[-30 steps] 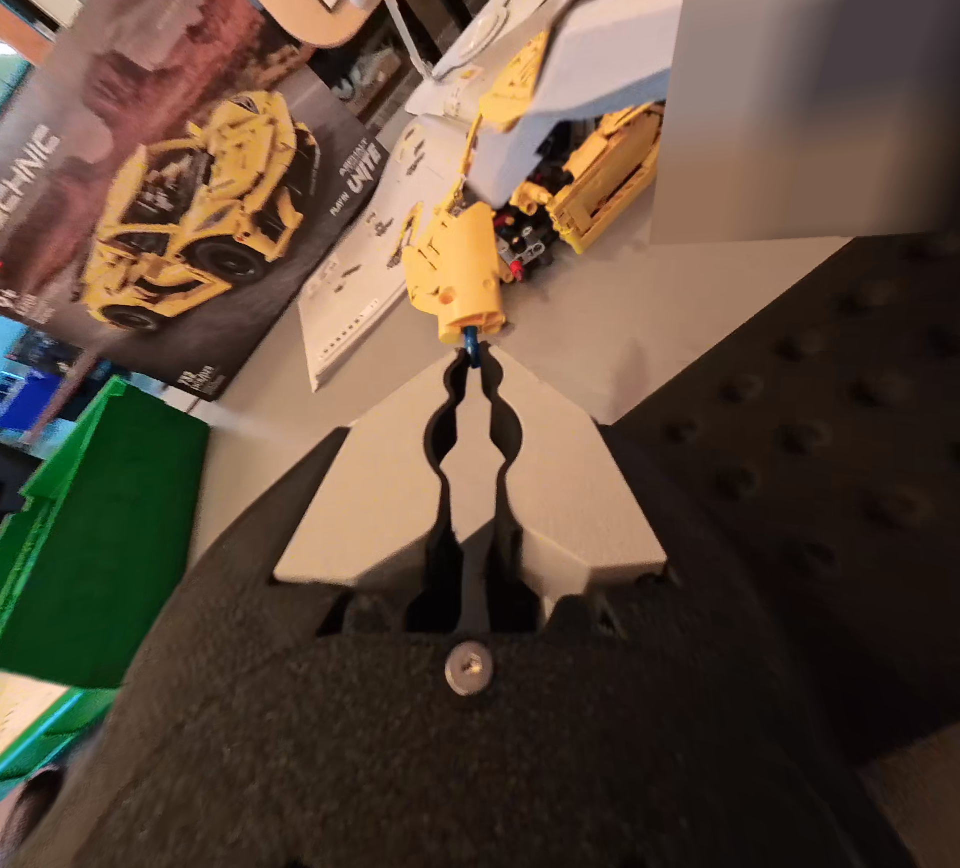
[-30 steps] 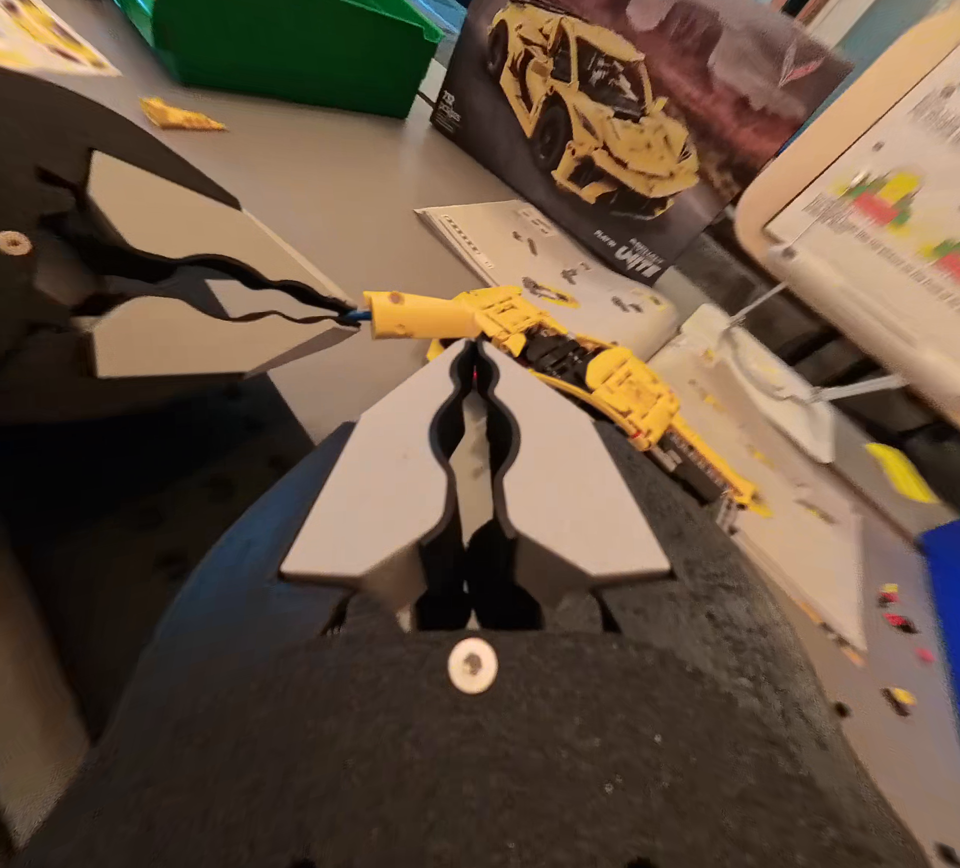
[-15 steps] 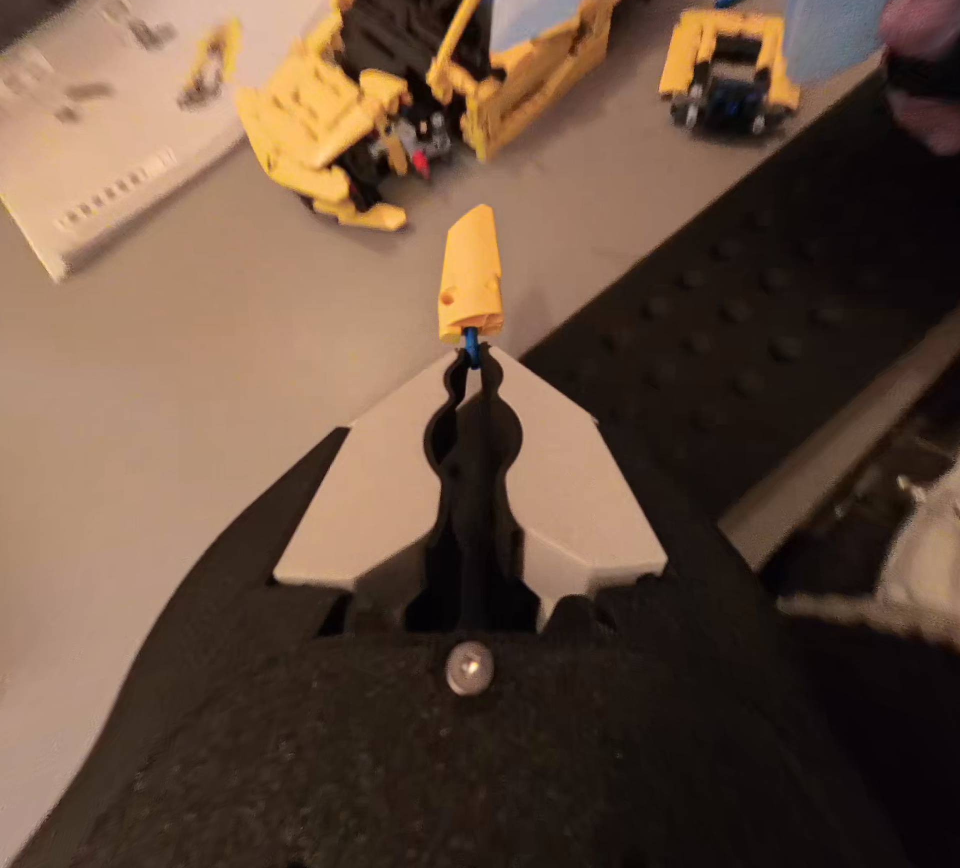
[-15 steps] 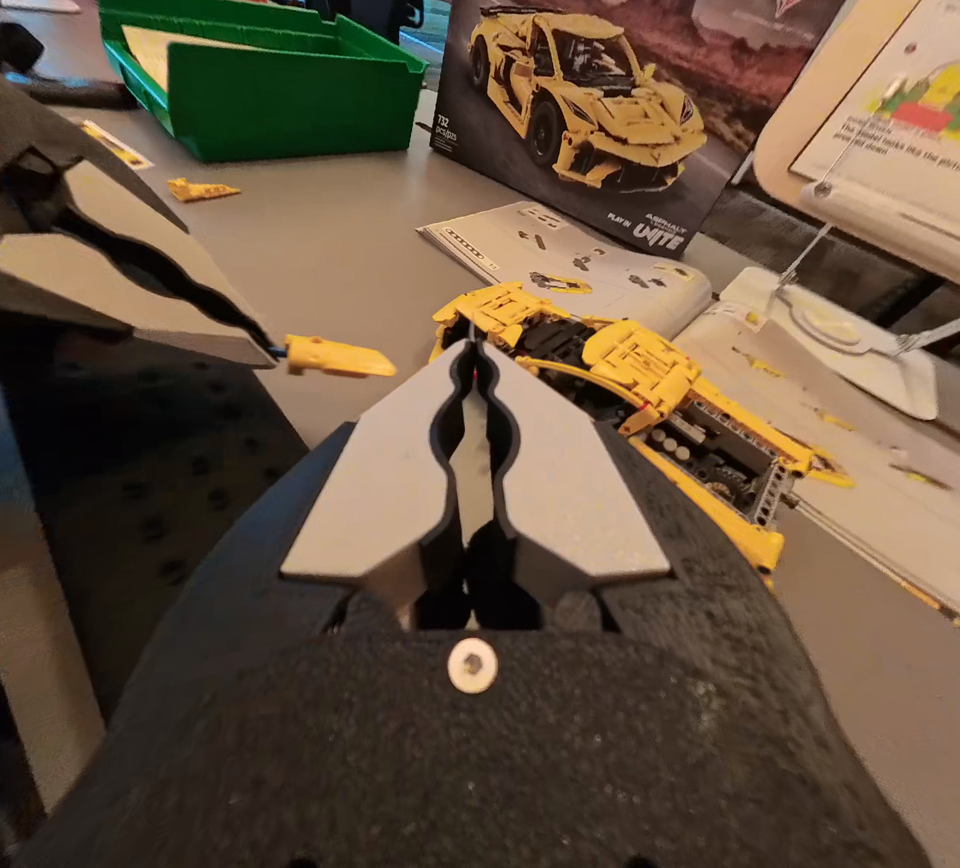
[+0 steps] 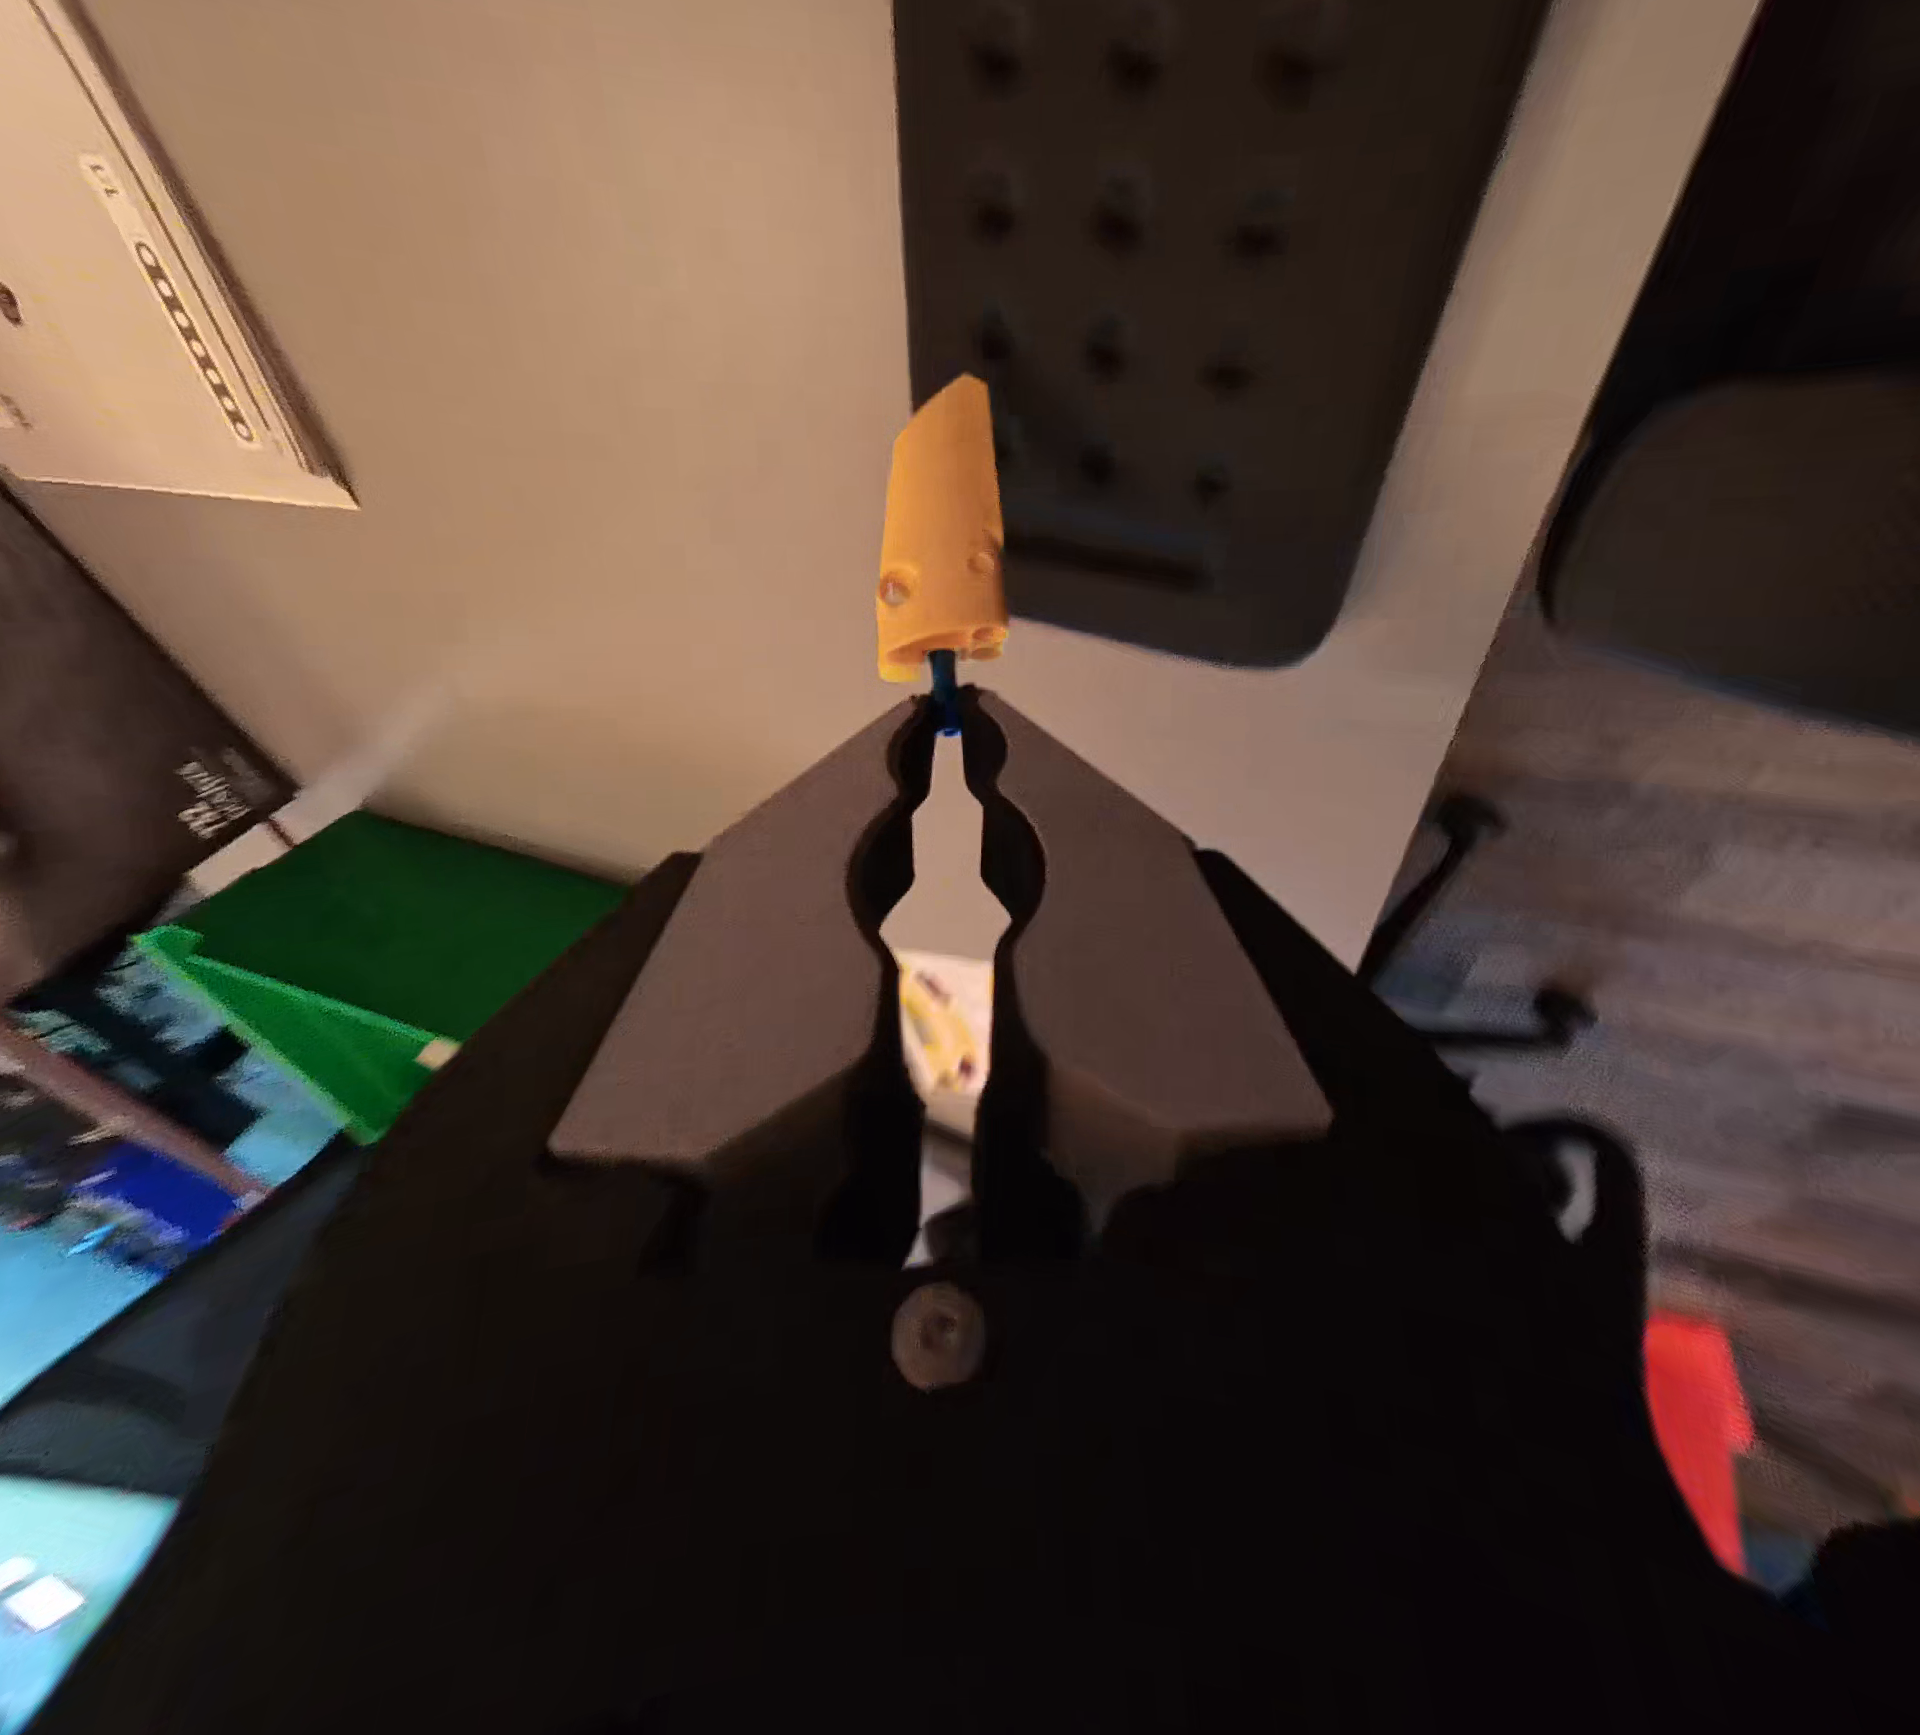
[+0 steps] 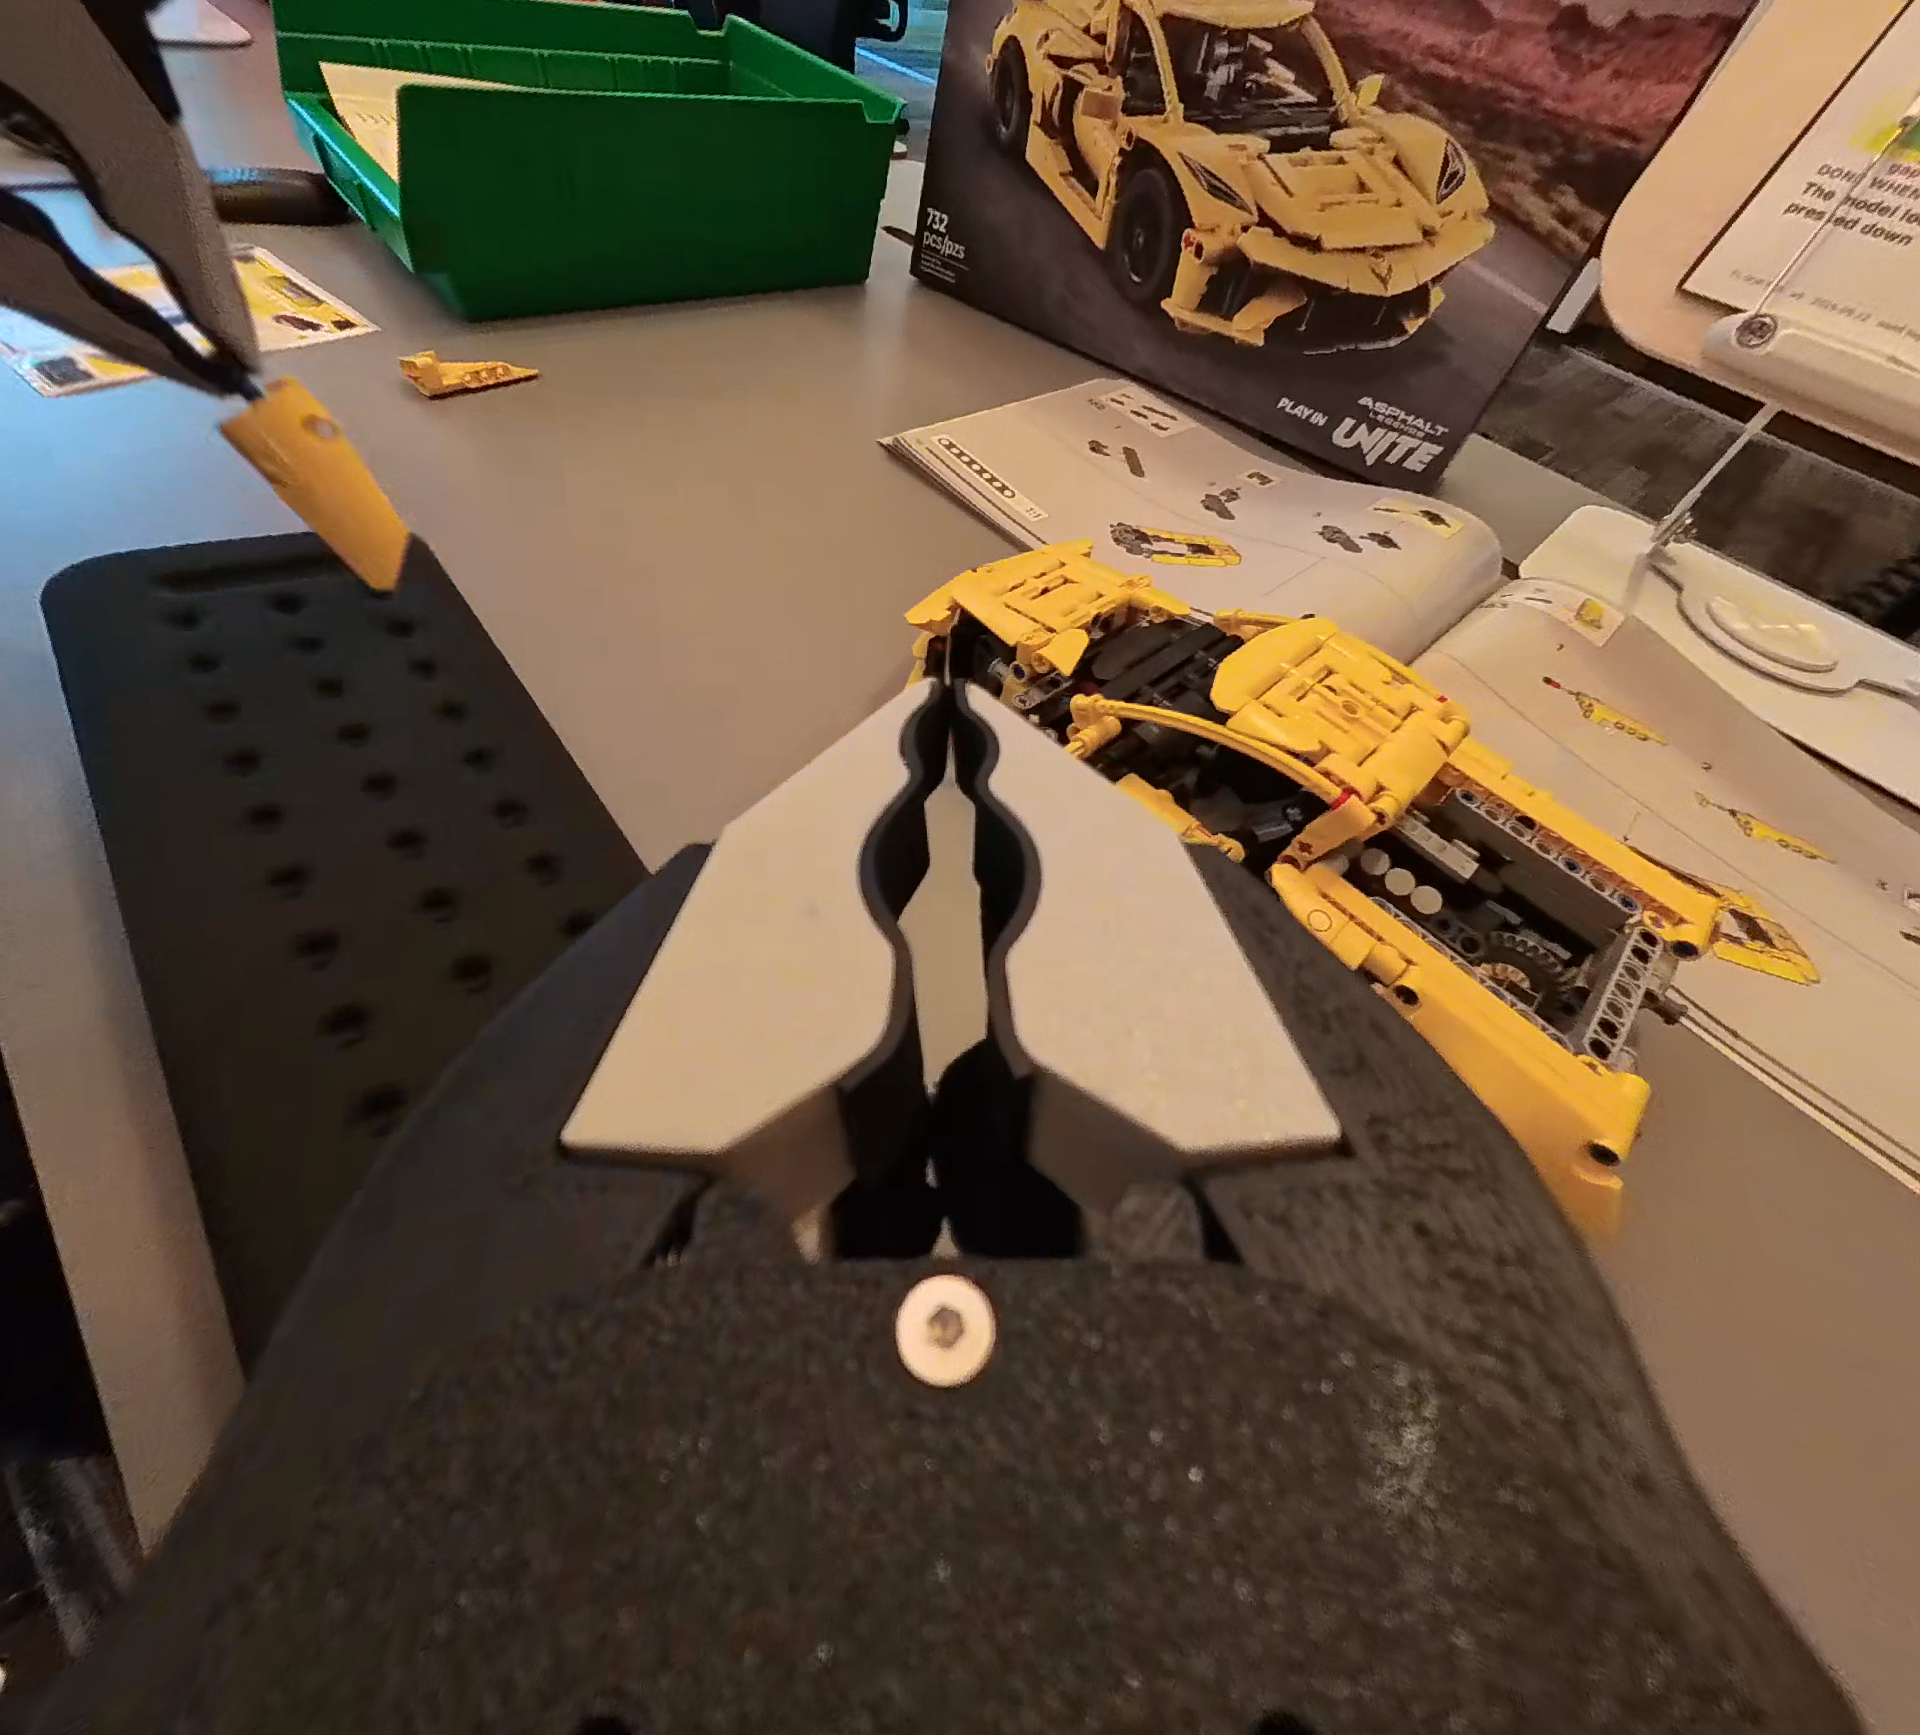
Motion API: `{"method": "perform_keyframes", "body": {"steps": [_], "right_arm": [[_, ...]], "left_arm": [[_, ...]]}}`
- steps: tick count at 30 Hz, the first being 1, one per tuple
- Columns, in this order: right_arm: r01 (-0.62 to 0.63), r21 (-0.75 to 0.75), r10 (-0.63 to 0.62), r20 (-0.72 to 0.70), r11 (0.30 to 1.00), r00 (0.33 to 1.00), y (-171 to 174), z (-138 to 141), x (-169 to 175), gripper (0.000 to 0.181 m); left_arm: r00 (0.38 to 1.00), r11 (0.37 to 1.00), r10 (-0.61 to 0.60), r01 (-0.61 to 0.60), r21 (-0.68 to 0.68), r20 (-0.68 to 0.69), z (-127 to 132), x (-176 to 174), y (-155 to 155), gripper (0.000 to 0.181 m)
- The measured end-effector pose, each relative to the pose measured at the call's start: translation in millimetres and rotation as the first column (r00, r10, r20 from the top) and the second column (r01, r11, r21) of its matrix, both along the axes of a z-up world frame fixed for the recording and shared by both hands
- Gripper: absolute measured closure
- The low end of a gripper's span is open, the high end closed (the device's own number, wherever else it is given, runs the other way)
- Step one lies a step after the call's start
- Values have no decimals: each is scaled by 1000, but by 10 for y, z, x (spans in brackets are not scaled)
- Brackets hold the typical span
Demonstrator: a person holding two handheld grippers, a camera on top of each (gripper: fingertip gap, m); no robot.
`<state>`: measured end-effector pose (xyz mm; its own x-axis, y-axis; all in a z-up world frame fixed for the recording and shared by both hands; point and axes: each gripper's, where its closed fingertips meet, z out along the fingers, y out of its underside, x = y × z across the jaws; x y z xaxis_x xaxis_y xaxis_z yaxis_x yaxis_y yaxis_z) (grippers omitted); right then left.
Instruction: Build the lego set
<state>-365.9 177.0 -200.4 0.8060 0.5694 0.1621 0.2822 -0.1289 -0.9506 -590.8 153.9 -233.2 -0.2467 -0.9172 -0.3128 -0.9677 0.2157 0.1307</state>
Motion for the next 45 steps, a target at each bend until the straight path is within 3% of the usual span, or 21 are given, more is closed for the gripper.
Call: {"method": "perform_keyframes", "body": {"steps": [4,7,9,16,20,22,26,30,32,34,37,40,43,45], "right_arm": [[-10,-12,10,5,1000,1000,3,-28,-15,181],[-13,-17,13,-9,1000,1000,6,-24,-11,181],[-15,-22,15,-21,1000,1000,7,-20,-4,181],[-29,-39,26,-60,999,998,10,-14,5,181],[-38,-53,33,-84,998,996,12,-14,7,181],[-42,-57,37,-99,997,994,13,-6,11,181],[-49,-69,40,-125,996,991,18,-1,22,181],[-54,-78,43,-138,996,989,25,-4,22,181],[-56,-82,44,-143,995,989,29,-8,22,181],[-58,-86,45,-148,995,988,34,-10,21,181],[-61,-91,47,-151,994,987,39,-15,16,181],[-64,-92,50,-149,994,988,34,-20,10,181],[-67,-94,52,-149,993,987,30,-22,9,181],[-66,-93,51,-152,993,987,27,-19,14,181]], "left_arm": [[970,994,-107,99,-50,-217,48,-127,-189,177],[958,980,-190,171,-107,-216,-22,30,-319,177],[960,983,-178,162,-90,-217,-15,71,-266,176],[994,983,-109,111,-148,22,-9,286,-183,173],[974,953,28,42,-302,225,-43,326,-149,173],[925,891,171,2,-455,340,-63,330,-144,174],[749,678,472,28,-734,465,-49,278,-141,178],[566,618,615,87,-782,549,-89,226,-75,178],[489,632,648,83,-770,584,-109,237,-70,178],[399,698,648,32,-716,649,-89,290,14,178],[228,787,617,-195,-586,753,-40,323,405,179],[164,751,593,-466,-468,789,-201,240,759,178],[134,719,632,-468,-513,764,-341,366,805,178],[149,702,659,-473,-532,738,-464,402,809,178]]}}
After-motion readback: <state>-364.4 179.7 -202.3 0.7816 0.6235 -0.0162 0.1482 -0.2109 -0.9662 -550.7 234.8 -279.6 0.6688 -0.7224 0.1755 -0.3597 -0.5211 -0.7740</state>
